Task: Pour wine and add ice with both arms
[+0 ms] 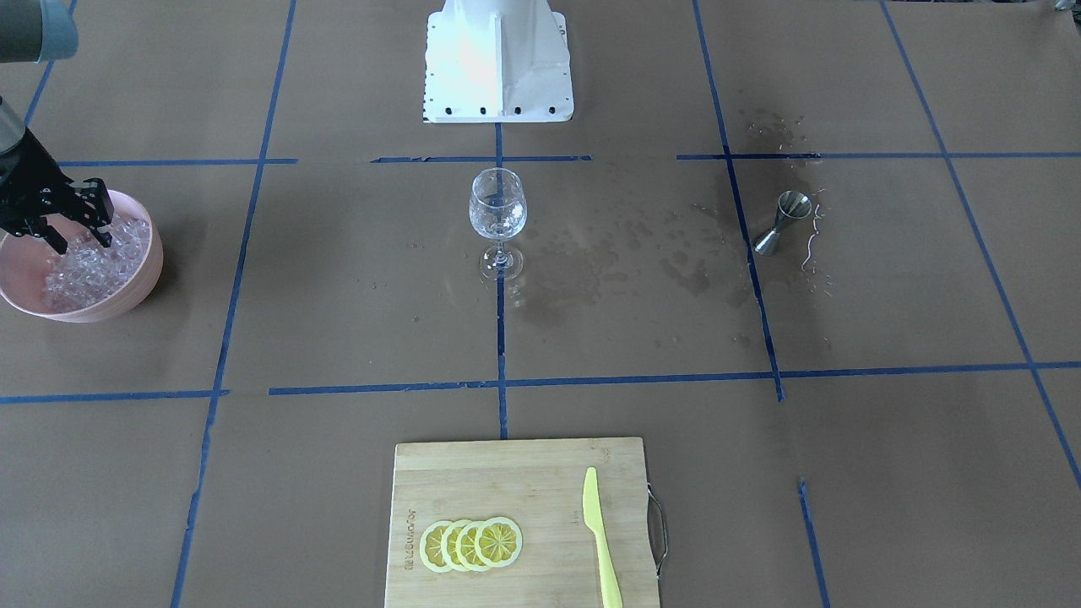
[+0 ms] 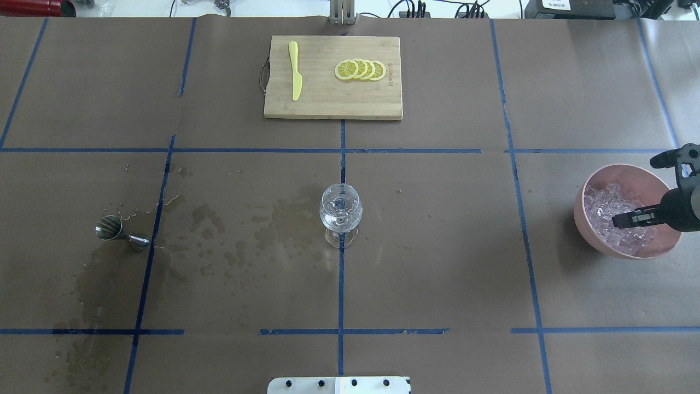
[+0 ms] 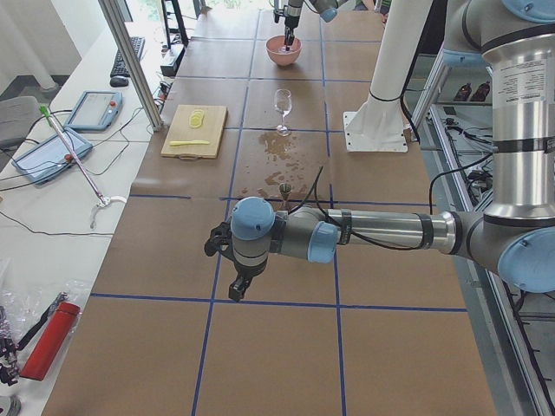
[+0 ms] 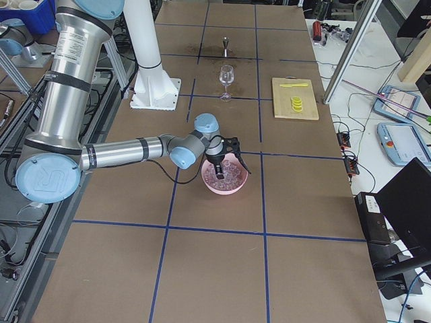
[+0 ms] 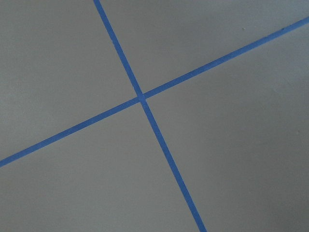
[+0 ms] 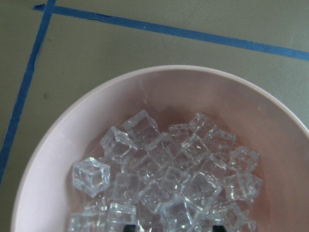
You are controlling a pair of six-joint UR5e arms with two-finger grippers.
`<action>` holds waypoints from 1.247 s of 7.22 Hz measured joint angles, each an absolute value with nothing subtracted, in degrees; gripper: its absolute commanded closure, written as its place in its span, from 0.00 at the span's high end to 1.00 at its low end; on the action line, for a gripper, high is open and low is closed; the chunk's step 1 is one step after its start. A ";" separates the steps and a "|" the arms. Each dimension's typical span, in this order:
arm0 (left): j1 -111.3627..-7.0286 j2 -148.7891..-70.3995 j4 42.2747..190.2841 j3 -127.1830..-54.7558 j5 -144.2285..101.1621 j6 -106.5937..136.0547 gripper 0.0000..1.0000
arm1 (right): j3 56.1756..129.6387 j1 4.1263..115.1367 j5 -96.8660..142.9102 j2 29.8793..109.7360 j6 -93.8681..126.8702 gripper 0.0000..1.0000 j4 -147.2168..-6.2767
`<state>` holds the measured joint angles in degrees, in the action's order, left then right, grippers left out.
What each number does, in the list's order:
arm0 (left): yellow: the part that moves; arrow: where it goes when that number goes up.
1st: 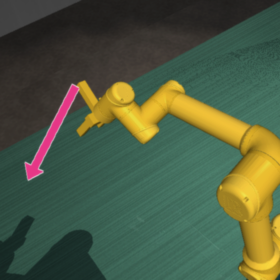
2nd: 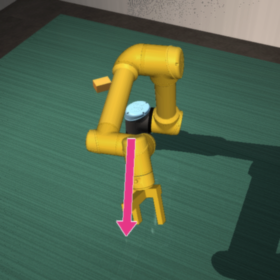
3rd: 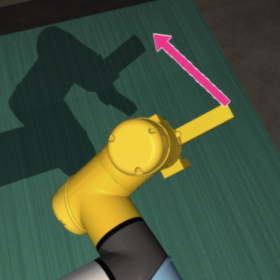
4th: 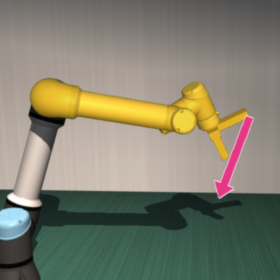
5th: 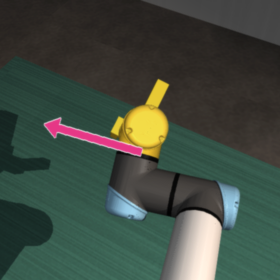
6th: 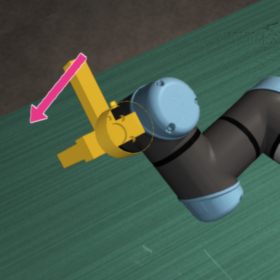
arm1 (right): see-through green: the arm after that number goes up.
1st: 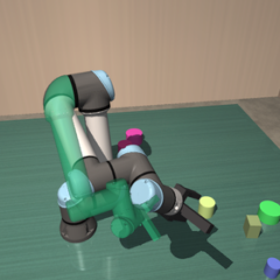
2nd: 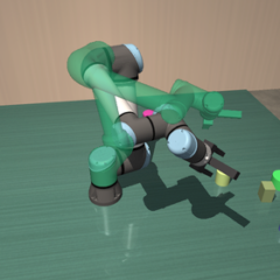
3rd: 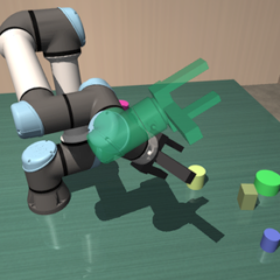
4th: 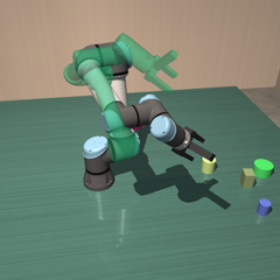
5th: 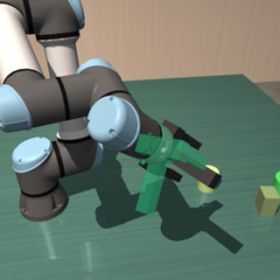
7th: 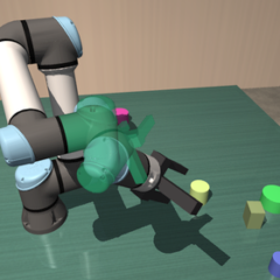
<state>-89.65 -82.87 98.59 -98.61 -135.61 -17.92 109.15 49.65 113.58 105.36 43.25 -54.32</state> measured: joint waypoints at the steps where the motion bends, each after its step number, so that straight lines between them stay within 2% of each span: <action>1: -89.65 -82.83 98.60 -98.61 -135.72 -17.93 1.00 | 108.80 49.39 113.35 105.16 43.25 0.61 -54.32; 3: -89.65 -82.71 98.61 -98.61 -135.78 -17.95 1.00 | 108.22 48.93 112.32 104.96 43.24 0.55 -54.32; 4: -89.65 -82.67 98.61 -98.61 -135.79 -17.99 1.00 | 108.04 48.84 112.07 104.78 43.24 0.44 -54.32; 6: -89.65 -82.60 98.61 -98.61 -135.79 -17.96 1.00 | 107.95 48.79 111.98 104.53 43.24 0.01 -54.32; 9: -89.65 -82.56 98.61 -98.61 -135.79 -17.95 1.00 | 108.70 49.53 112.05 103.99 40.45 0.00 -54.32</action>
